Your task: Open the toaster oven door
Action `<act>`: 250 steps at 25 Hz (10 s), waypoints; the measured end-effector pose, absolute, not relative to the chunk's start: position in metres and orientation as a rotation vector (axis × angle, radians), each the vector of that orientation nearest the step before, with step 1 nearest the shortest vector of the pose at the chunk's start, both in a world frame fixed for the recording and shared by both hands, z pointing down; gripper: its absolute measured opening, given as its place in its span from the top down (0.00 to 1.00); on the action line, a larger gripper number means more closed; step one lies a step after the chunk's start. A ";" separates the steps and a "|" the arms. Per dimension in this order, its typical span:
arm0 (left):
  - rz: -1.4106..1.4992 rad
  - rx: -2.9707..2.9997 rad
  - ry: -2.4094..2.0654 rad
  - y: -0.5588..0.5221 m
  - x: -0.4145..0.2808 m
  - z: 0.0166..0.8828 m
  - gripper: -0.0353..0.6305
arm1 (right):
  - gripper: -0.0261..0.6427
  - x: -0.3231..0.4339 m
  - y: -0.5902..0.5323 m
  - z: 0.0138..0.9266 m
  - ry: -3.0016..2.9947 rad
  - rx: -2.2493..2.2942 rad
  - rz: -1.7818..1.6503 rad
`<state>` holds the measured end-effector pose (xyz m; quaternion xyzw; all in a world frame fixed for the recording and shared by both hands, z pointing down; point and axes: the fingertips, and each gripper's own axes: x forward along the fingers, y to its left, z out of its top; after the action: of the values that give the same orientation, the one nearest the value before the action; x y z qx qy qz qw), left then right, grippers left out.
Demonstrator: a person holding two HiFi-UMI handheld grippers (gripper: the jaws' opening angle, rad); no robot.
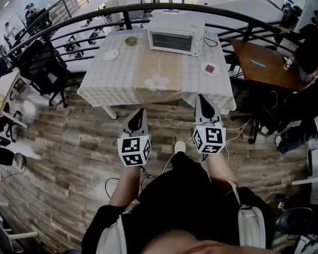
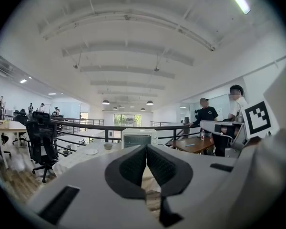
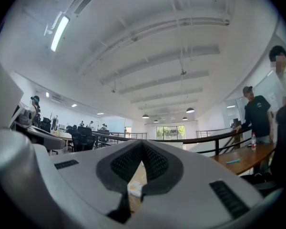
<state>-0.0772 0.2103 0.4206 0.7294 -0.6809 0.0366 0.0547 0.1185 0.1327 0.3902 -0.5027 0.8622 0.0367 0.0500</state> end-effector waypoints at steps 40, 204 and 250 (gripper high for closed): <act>0.208 2.209 -2.029 -0.218 -0.128 0.428 0.93 | 0.96 0.069 -0.301 0.424 2.670 -1.598 -0.062; 0.336 2.350 -1.754 -0.280 -0.167 0.467 0.93 | 0.78 0.026 -0.262 0.774 2.758 -2.058 -1.215; 0.216 2.442 -1.769 -0.305 -0.145 0.428 0.93 | 0.96 0.091 -0.325 0.384 2.407 -1.870 0.059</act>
<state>-0.1446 -0.3048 0.4278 0.8064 -0.5841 0.0713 0.0591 0.0910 -0.3253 0.3841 -0.6126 0.7888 0.0193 0.0465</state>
